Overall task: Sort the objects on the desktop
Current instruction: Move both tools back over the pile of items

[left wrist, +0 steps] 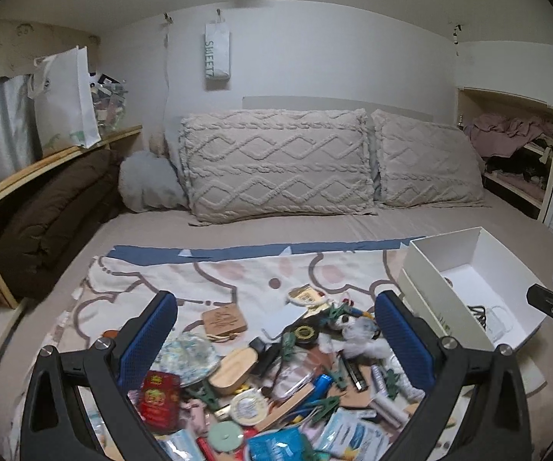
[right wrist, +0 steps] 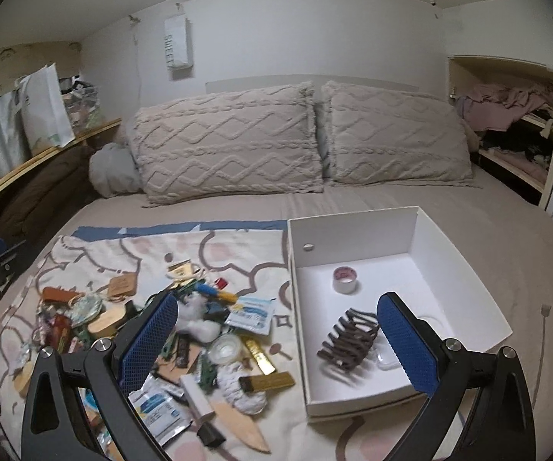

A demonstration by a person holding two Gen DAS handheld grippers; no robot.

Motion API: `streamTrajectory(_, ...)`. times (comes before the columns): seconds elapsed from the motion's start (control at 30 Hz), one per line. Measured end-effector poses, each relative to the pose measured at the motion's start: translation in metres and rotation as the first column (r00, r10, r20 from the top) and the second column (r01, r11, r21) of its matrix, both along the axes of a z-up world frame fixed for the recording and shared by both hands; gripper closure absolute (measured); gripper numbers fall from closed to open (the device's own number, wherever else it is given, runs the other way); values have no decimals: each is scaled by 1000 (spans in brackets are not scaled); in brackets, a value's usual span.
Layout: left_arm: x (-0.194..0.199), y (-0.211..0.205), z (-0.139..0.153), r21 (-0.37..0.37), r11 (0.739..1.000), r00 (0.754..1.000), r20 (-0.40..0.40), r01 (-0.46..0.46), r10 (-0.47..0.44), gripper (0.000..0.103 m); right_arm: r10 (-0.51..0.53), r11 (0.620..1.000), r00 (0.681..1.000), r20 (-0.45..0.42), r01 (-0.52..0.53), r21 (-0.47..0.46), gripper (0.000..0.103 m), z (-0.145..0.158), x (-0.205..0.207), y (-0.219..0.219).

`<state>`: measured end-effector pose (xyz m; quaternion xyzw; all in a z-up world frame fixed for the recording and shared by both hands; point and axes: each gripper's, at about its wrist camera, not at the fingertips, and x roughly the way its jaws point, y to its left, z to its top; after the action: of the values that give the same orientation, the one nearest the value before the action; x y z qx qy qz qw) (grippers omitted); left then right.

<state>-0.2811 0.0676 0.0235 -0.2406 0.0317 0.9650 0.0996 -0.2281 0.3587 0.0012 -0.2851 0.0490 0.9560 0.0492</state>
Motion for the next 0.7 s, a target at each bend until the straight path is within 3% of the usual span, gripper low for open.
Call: streamTrajectory(0.7,80,-68,-3,31,998,995,-83,-60,63,0,111,992,994,-8,-111,-66,0,-22,53,-47)
